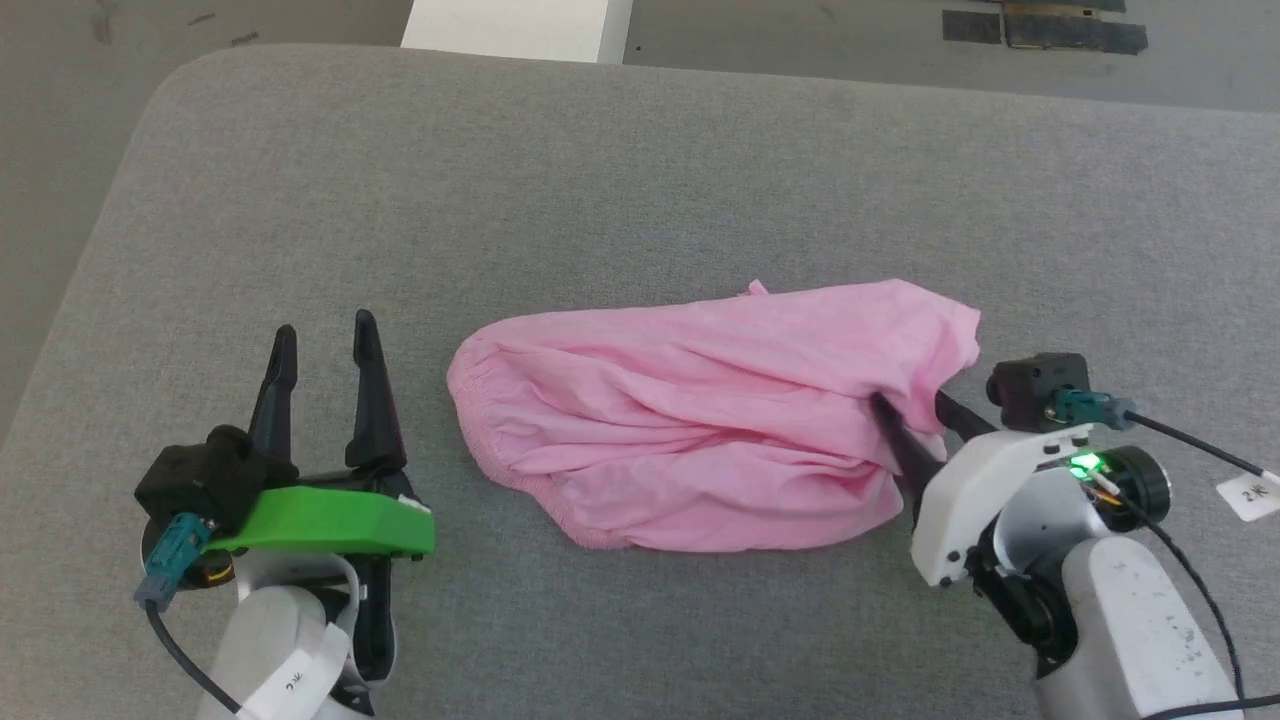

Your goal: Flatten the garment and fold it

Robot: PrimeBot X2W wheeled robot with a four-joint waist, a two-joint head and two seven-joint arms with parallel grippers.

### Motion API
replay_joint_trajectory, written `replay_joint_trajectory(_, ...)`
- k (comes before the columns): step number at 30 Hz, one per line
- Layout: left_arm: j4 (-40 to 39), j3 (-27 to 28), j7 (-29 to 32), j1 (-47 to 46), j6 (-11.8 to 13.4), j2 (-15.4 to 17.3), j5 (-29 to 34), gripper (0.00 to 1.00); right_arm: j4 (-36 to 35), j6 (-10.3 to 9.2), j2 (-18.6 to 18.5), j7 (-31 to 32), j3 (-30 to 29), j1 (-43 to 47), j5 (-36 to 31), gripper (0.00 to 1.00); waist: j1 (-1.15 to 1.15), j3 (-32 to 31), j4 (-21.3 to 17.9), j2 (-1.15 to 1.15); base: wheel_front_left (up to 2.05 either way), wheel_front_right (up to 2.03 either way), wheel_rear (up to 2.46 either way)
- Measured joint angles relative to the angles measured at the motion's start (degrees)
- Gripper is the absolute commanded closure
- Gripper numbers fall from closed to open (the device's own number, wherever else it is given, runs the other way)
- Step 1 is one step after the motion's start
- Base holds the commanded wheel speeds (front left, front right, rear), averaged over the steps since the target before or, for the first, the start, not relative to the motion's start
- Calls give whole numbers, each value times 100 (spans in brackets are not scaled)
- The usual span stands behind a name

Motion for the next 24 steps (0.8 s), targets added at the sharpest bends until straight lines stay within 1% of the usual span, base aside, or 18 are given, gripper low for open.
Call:
replay_joint_trajectory(1, 23, 40, 0, 1, -41, -20, 53, 0, -29, 0, -24, -49, 10, 0, 0, 96, 0, -7, 2, 0, 0, 0, 0)
replay_joint_trajectory(2, 53, 89, 0, 1, -96, -46, 114, 0, -75, -1, -36, -102, 9, 0, 12, 100, 0, -24, 1, 0, 0, 0, 0)
replay_joint_trajectory(5, 133, 220, 0, 13, -180, -119, 194, 0, -249, -1, -63, -112, 26, 17, 107, 100, 0, -87, -23, 0, 0, 0, 0)
replay_joint_trajectory(8, 199, 301, 0, 36, -268, -157, 242, 0, -584, -1, -103, -68, 60, 123, 183, 100, 0, -164, -63, 0, 0, 0, 0)
replay_joint_trajectory(11, 231, 361, 0, 43, -316, -172, 276, 0, -1191, -1, -166, 97, 109, 346, 376, 100, 0, -253, -97, 0, 0, 0, 0)
replay_joint_trajectory(13, 226, 400, 0, 68, -323, -185, 287, 0, -1804, -1, -164, 219, 86, 502, 613, 100, 0, -308, -129, 0, 0, 0, 0)
replay_joint_trajectory(15, 221, 428, -1, 107, -331, -188, 308, 0, -2321, 0, -214, 331, -36, 537, 642, 100, 0, -335, -178, 0, 0, 0, 0)
replay_joint_trajectory(17, 224, 428, 0, 120, -368, -194, 337, 0, -2694, -1, -285, 489, -275, 532, 637, 100, 0, -357, -220, 0, 0, 0, 0)
replay_joint_trajectory(19, 221, 419, 0, 119, -377, -203, 385, 0, -2814, -1, -316, 659, -500, 485, 615, 100, 0, -360, -239, 0, 0, 0, 0)
replay_joint_trajectory(21, 221, 408, 0, 116, -411, -204, 416, 0, -2761, -1, -335, 833, -702, 309, 590, 100, 0, -329, -239, 0, 0, 0, 0)
replay_joint_trajectory(24, 227, 321, 0, 87, -444, -207, 415, 0, -2251, -1, -372, 1066, -1009, -277, 575, 100, 0, -219, -217, 0, 0, 0, 0)
